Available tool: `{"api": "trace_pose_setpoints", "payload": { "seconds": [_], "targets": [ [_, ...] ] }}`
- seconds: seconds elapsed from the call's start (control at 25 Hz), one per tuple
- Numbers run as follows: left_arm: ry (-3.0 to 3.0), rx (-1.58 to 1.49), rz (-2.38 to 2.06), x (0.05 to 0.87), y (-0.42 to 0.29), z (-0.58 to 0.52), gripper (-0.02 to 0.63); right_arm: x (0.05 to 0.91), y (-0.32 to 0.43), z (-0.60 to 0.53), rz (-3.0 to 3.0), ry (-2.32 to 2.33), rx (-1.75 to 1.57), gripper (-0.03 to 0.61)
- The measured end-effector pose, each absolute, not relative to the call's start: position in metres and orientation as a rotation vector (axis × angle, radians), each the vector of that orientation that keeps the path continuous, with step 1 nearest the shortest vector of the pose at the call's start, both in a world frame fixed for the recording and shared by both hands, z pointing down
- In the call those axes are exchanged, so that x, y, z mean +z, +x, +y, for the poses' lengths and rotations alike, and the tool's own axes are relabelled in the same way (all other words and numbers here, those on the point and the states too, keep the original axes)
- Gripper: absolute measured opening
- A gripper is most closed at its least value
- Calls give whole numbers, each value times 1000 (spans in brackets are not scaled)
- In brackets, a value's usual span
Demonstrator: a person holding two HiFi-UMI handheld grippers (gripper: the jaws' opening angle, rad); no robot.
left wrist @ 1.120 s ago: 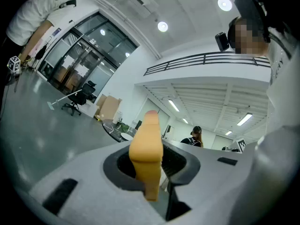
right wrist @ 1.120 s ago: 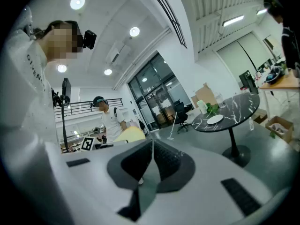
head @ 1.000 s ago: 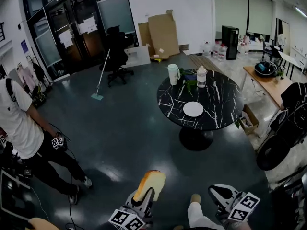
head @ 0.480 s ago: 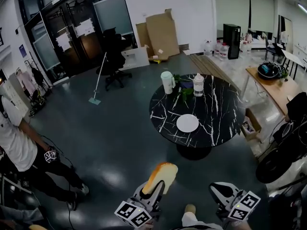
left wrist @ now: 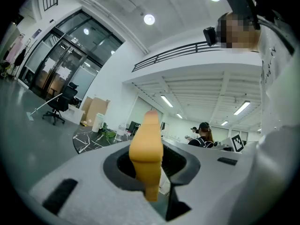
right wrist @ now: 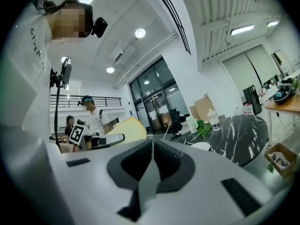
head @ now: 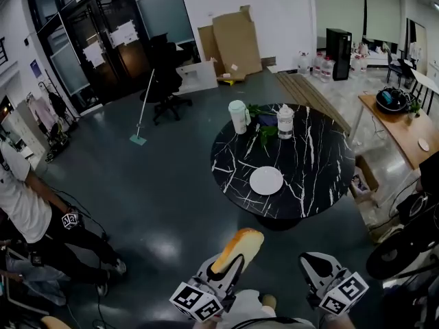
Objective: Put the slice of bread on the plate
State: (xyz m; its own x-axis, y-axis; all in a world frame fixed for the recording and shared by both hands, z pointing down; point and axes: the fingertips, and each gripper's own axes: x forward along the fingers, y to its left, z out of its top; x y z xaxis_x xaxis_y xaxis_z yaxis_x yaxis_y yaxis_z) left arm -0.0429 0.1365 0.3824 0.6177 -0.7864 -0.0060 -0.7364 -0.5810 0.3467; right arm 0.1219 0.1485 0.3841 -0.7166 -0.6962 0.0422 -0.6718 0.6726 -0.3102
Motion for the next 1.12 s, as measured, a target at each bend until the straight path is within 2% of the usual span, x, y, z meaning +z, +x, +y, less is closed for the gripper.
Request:
{"api": "trace_pose_setpoints", "payload": {
  "seconds": [0.36,0.72,1.12],
  "targets": [
    [2569,-153,-1179,405,-24,78,86,395,89,94,2892,-1100,-433,12],
    [2486,-81,-1007,442,-13,-28,86,419,99,8,2914,-1202,-545,12],
    [2379,46,-900,494,-1,-114,86,451,78,-68,2951,-1195,-680,12]
  ]
}}
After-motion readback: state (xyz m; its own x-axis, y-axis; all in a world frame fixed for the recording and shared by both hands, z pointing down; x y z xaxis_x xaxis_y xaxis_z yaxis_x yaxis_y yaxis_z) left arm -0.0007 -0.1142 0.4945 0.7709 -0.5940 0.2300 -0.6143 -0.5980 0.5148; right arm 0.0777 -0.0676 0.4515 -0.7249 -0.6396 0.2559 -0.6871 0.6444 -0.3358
